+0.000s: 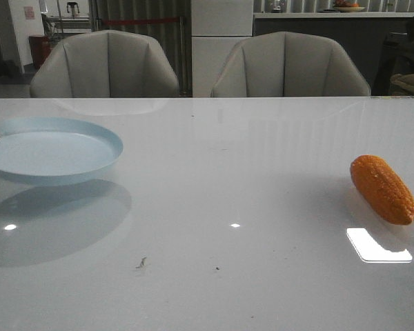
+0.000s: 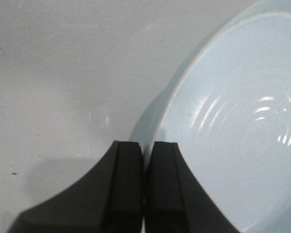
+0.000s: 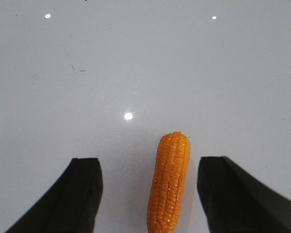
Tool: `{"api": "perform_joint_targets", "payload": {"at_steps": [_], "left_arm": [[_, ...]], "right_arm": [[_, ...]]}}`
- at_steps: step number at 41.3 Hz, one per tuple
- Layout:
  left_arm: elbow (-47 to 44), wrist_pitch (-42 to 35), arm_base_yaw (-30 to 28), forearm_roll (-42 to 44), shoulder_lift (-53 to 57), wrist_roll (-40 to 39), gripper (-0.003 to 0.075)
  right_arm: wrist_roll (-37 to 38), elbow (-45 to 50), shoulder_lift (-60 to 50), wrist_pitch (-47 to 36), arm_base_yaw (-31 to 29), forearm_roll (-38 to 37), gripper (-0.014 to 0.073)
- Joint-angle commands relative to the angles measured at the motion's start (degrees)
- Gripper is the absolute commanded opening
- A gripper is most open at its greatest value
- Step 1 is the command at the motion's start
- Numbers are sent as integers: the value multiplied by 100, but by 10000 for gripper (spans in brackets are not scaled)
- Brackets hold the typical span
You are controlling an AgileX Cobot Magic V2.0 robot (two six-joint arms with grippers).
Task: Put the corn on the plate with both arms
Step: 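Grip the plate rim and drag it toward the table center, then open the left gripper and lift it away from the plate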
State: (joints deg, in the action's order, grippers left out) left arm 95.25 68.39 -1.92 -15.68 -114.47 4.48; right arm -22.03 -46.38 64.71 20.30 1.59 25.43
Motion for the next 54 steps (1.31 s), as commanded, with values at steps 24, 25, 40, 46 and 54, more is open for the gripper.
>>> {"api": "perform_joint_targets", "payload": {"at_steps": [24,25,40,46,54], "left_arm": [[477,-406,2143,-808,-177,30,89],[487,-406,2209,-798,-218,30,89],[531,-552,2456,-762,-689,30,95],[692,-628,2456,-526,-689,30,186],[790,-621,2456,-303,-689,30,378]], "right_arm": [[-20,-213,-98,-347,6,85,531],[-20,-213,-98,-343,6,85,531],[-20,-213,-98,-94,6,85,531],[-20,-213,-98,48,6,85,531],[-20,-213,-98,4,6,85,531]]}}
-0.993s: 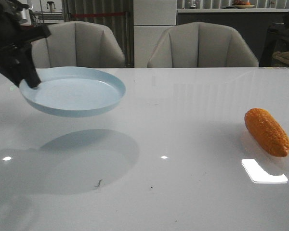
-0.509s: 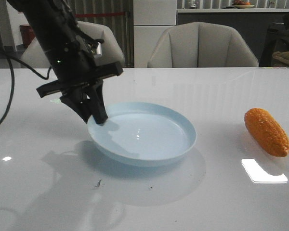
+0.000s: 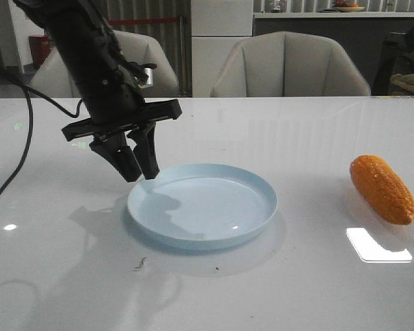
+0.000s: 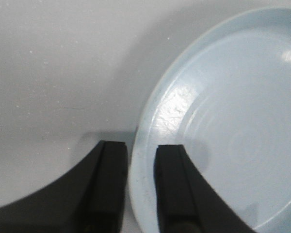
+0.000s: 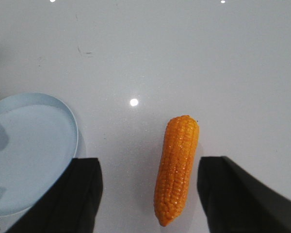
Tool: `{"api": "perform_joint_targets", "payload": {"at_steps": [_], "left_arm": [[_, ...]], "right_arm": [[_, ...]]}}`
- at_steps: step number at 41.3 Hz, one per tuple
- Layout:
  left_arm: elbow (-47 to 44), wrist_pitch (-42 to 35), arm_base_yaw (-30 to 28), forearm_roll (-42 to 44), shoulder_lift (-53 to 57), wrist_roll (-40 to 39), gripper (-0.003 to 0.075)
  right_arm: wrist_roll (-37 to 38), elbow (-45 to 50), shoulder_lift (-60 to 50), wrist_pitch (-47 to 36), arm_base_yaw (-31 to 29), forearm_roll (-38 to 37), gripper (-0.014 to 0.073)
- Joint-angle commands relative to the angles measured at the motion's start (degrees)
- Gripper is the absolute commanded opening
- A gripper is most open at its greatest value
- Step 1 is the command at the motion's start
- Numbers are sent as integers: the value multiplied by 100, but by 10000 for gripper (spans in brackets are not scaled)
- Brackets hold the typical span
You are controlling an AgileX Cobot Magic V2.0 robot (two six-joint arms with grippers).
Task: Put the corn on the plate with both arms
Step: 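Open the left gripper and lift it away from the plate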
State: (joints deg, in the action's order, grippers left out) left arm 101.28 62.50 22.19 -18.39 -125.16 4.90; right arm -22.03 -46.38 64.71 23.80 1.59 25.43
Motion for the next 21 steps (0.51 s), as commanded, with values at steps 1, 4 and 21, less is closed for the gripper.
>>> {"api": "perform_joint_targets", "payload": {"at_steps": [1,4,21], "left_arm": [[188,-9,45,-9,380,-12,392],[188,63,45,0,380,-12,408],[1055,-15,45,1575,955,-60,403]], "right_arm": [[-20,-213,-98,-348,6,85,531],[-20,-213,-98,-387,6,85,531],[-20,-213,-98,-516,6,85,531]]}}
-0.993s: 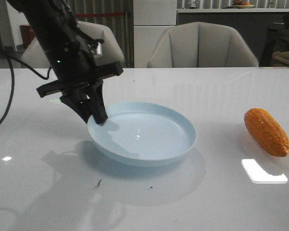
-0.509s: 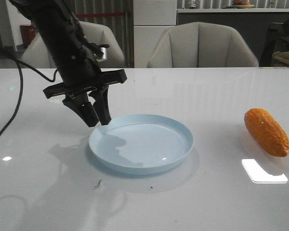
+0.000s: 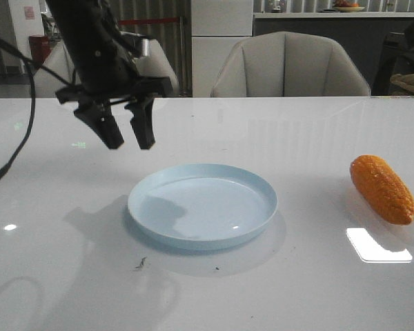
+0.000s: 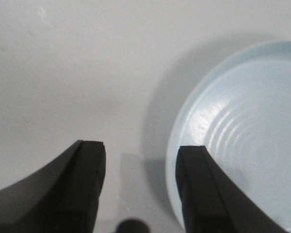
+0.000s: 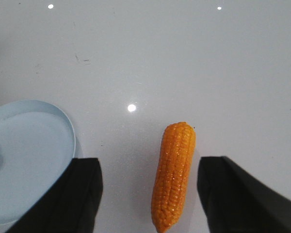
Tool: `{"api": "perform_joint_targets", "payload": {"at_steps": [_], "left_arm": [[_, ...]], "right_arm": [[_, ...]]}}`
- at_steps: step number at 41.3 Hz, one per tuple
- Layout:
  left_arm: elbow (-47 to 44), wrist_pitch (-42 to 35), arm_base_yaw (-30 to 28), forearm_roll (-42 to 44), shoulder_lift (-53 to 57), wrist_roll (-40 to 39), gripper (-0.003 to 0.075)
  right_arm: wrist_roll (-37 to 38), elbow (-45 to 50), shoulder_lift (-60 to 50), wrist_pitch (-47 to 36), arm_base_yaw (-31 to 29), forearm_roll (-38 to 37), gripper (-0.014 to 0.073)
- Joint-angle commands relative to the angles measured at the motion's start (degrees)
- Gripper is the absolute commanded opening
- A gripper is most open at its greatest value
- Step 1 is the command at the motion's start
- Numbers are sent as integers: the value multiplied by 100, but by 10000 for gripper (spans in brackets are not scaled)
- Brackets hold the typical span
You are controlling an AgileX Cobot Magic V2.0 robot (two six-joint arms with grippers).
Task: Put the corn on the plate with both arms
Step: 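Open the left gripper and lift it away from the plate, then move the right gripper down over the orange corn cob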
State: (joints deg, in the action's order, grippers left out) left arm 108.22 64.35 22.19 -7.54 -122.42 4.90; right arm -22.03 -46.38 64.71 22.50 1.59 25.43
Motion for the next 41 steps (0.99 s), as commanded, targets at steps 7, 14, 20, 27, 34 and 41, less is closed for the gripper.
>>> {"api": "perform_joint_targets", "payload": {"at_steps": [7,14,20,27,34,41], "left_arm": [[390,-691,-95,1561,1500,-740,403],[-25,-1278,-517,1617,2505,-854,403],[-976,-1843,-970,1724,3457,-768,403],[-2763,-2994,-1615,1746,4694,-768,403],[-4762,-4098,-2108,1593,5864,-768,403],[-6106,-4777,-2189,1529,6830,-768,403]], "right_arm": [[-20,-213,-98,-386,6,85,531],[-20,-213,-98,-360,6,85,531],[-20,-213,-98,-354,6,85,531],[-20,-213,-98,-348,6,85,531],[-20,-213,-98,-348,6,85,531],[-20,-213,-98,-248,6,85,531]]}}
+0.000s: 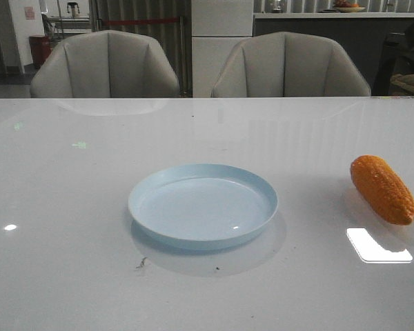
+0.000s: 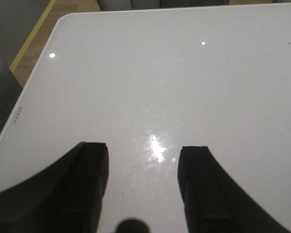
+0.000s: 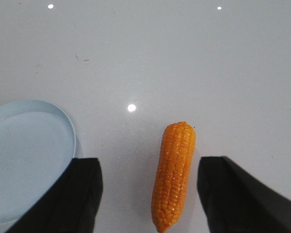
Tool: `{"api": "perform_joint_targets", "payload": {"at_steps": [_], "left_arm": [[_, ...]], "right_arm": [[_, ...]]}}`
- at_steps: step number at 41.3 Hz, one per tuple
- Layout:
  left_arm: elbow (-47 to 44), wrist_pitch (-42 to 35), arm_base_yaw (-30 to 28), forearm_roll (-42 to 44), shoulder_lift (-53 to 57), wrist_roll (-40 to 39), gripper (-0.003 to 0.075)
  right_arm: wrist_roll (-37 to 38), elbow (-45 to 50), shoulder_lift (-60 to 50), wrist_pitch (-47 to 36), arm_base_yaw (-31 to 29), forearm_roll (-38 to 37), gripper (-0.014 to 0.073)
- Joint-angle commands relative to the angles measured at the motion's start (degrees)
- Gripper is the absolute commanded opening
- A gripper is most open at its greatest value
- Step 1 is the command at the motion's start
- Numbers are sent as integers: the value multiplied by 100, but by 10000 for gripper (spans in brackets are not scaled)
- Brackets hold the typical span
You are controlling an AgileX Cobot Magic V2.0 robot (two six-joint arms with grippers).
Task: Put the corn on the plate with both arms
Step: 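Move the right gripper down over the orange corn cob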
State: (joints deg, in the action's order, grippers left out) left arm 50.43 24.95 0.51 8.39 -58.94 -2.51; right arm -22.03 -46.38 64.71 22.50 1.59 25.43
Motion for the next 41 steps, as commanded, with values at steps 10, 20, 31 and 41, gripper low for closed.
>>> {"api": "perform_joint_targets", "payload": {"at_steps": [10,20,31,41], "left_arm": [[-1005,-954,-20,-64,1028,-27,403],[-1005,-780,-20,-178,1014,-27,403],[-1005,-670,-20,-304,1014,-27,403],[-1005,-656,-20,-304,1014,-27,403]], "right_arm": [[-16,-248,-98,-100,6,151,531],[148,-1323,533,691,0,138,531],[1308,-2944,2085,1860,-5,-716,531],[1872,-3864,3430,2815,-5,-1372,531]]}}
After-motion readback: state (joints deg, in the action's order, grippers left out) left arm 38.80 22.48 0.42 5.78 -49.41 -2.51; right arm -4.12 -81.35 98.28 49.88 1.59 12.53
